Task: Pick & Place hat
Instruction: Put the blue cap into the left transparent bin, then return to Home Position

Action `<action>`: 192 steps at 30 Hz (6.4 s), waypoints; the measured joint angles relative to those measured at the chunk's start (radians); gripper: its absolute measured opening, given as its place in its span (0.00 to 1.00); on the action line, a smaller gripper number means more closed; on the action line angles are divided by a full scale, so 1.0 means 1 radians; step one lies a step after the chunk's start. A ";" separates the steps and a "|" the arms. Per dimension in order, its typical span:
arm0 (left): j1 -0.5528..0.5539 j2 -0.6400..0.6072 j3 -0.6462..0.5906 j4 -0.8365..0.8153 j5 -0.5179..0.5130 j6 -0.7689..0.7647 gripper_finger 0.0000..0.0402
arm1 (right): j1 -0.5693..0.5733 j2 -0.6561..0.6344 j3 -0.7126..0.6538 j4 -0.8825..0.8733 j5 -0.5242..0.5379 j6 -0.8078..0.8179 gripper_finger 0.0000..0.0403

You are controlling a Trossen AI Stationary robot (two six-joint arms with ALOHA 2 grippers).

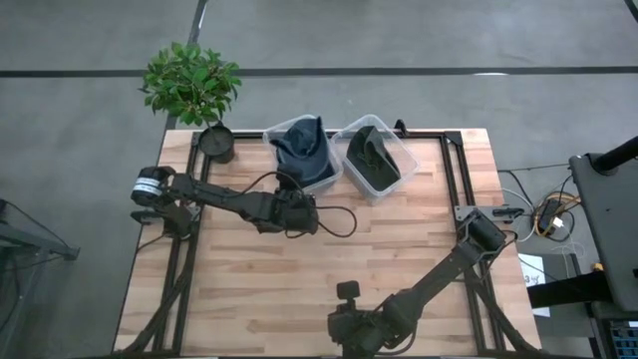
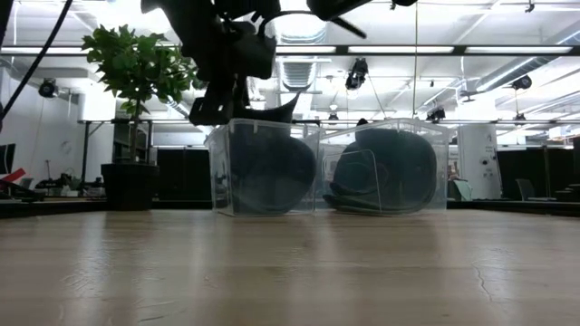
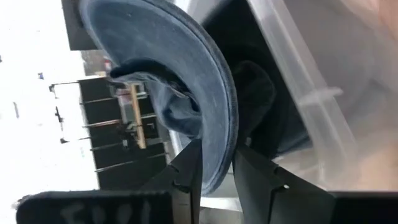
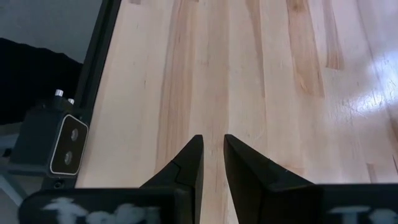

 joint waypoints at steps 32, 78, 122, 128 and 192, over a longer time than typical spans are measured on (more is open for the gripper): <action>0.014 -0.002 0.002 -0.043 -0.284 -0.018 0.20 | 0.000 0.000 0.000 0.004 0.000 0.000 0.14; 0.067 -0.002 0.148 -0.226 0.027 -0.349 0.38 | 0.000 0.000 0.000 0.007 0.000 0.016 0.14; -0.289 -0.383 -0.316 0.552 0.681 -0.586 0.28 | 0.075 -0.147 -0.148 0.055 0.258 -0.034 0.09; -0.346 -0.598 -0.514 0.729 0.730 -0.593 0.28 | 0.074 -0.294 -0.363 0.278 0.260 -0.053 0.09; -0.274 -1.680 -1.088 0.606 0.929 -0.402 0.28 | -0.119 -1.933 -1.637 0.664 -0.156 -0.442 0.09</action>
